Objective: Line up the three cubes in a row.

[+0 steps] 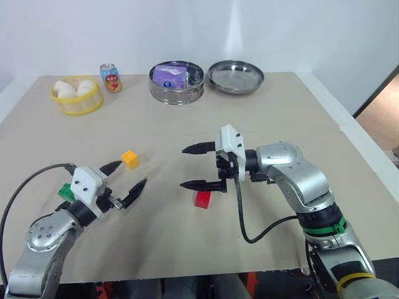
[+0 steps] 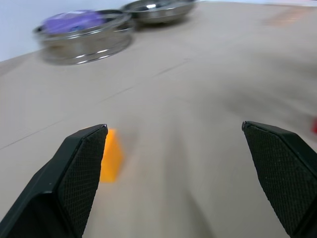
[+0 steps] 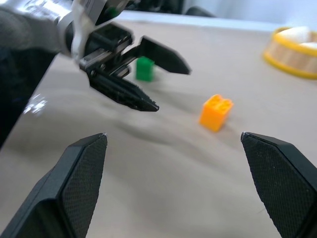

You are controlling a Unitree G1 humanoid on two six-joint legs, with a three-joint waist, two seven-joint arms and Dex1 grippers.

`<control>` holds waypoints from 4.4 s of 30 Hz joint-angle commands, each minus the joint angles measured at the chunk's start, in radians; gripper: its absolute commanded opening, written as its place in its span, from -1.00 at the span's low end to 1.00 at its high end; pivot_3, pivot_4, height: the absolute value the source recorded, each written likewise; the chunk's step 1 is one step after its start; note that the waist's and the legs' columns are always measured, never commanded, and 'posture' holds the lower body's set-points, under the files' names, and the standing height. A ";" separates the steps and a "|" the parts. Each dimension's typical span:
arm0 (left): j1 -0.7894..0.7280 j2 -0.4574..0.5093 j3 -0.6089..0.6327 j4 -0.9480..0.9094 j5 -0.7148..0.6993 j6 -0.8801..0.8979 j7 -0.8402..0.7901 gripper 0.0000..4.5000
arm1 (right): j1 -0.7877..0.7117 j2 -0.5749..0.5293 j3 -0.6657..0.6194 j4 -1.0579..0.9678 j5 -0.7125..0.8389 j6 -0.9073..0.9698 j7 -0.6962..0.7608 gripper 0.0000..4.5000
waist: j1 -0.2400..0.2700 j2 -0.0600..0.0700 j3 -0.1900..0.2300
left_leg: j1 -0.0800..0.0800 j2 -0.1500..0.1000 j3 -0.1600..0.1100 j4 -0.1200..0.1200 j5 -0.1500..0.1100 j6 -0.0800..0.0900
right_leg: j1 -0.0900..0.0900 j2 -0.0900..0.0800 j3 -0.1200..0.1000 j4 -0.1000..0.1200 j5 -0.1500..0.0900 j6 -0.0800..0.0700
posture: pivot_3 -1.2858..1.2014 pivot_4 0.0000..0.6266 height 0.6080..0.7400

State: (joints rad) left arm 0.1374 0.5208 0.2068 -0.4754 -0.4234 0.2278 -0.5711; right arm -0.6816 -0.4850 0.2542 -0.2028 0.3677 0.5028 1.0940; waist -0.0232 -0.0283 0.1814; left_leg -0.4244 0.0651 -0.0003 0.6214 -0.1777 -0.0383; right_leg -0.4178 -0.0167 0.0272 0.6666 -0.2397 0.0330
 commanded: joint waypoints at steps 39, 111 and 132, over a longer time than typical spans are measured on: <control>0.237 0.042 0.494 0.003 -0.117 0.134 0.054 1.00 | -0.084 0.097 0.029 0.156 -0.127 -0.195 -0.077 0.99 | -0.001 -0.002 -0.001 | 0.001 0.002 -0.001 0.000 0.002 -0.001 | -0.002 0.002 0.001 0.000 0.001 -0.008 | 0.03 -0.52 1.00; -0.670 0.162 -0.450 0.615 0.190 -0.103 -0.800 -0.38 | 0.191 -0.173 -0.123 -0.232 0.023 -0.016 -0.044 1.00 | -0.002 -0.002 0.000 | -0.003 0.003 0.000 -0.001 0.002 -0.002 | -0.006 0.008 0.004 0.002 0.003 -0.003 | 0.03 -0.52 1.00; -0.680 0.129 -0.466 0.633 0.203 -0.107 -0.837 -0.38 | 0.183 -0.180 -0.101 -0.228 0.020 -0.020 -0.045 1.00 | -0.001 -0.002 0.000 | -0.003 0.003 0.000 0.001 0.002 -0.002 | -0.006 0.008 0.004 0.002 0.003 -0.002 | 0.03 -0.52 1.00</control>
State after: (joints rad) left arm -0.5116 0.6553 -0.2608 0.1764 -0.2033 0.0821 -1.3837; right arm -0.4845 -0.6570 0.1627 -0.3947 0.3791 0.4900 1.0538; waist -0.0237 -0.0299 0.1812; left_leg -0.4270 0.0682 -0.0007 0.6222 -0.1753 -0.0407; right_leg -0.4235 -0.0090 0.0313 0.6688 -0.2363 0.0308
